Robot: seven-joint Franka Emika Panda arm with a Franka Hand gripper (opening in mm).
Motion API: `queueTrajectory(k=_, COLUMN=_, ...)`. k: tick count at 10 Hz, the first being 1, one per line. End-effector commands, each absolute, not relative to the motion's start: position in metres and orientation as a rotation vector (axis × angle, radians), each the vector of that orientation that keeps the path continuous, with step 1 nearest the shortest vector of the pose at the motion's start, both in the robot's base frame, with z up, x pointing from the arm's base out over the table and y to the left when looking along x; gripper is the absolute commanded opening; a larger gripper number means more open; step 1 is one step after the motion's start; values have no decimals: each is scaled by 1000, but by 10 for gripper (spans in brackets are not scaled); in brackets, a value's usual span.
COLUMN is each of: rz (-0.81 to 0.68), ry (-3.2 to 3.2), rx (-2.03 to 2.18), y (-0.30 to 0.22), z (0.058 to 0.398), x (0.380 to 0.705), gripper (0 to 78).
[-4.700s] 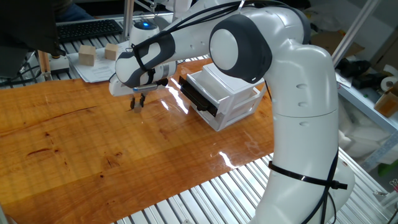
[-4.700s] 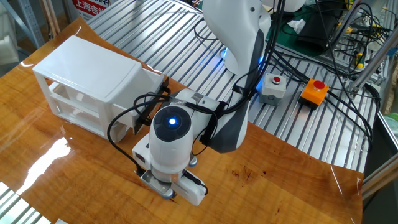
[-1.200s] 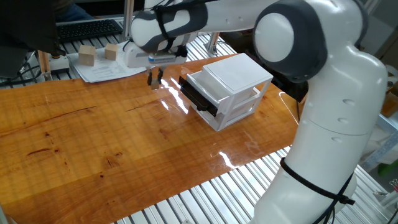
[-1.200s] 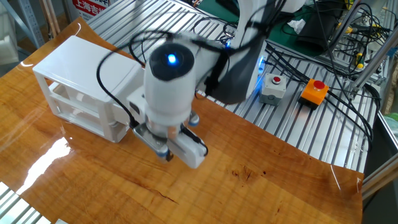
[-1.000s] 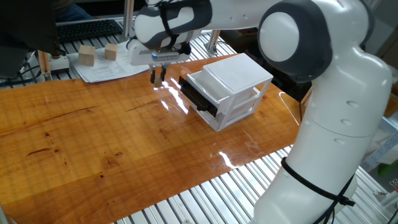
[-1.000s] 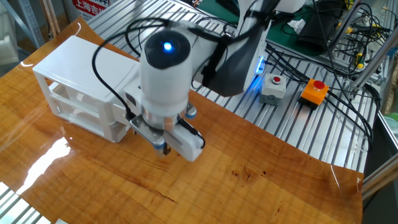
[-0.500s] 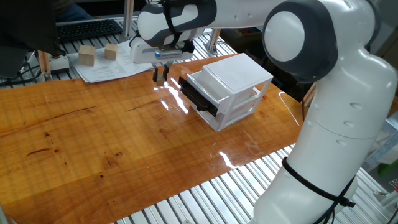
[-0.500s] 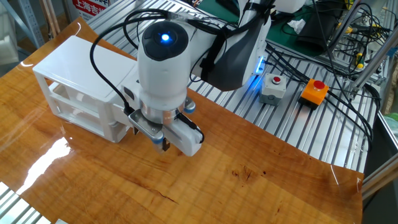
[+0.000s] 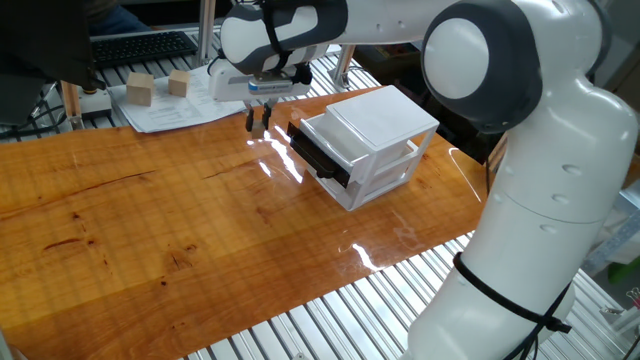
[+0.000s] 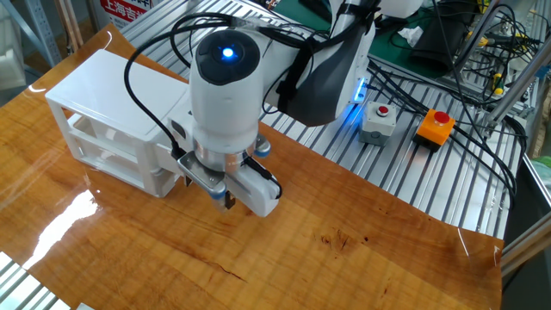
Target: Put things in the drawer
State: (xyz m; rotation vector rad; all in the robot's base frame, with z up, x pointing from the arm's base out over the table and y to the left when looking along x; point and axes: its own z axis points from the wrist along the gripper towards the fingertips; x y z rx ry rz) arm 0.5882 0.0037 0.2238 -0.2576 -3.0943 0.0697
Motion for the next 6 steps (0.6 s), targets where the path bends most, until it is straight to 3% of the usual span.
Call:
queueTrajectory(k=1, rz=84, ry=-3106, rx=-380, y=3, z=225, x=589, gripper=12)
queueTrajectory(k=6, rz=77, ry=-3120, rx=-379, y=3, z=227, x=588, gripper=12)
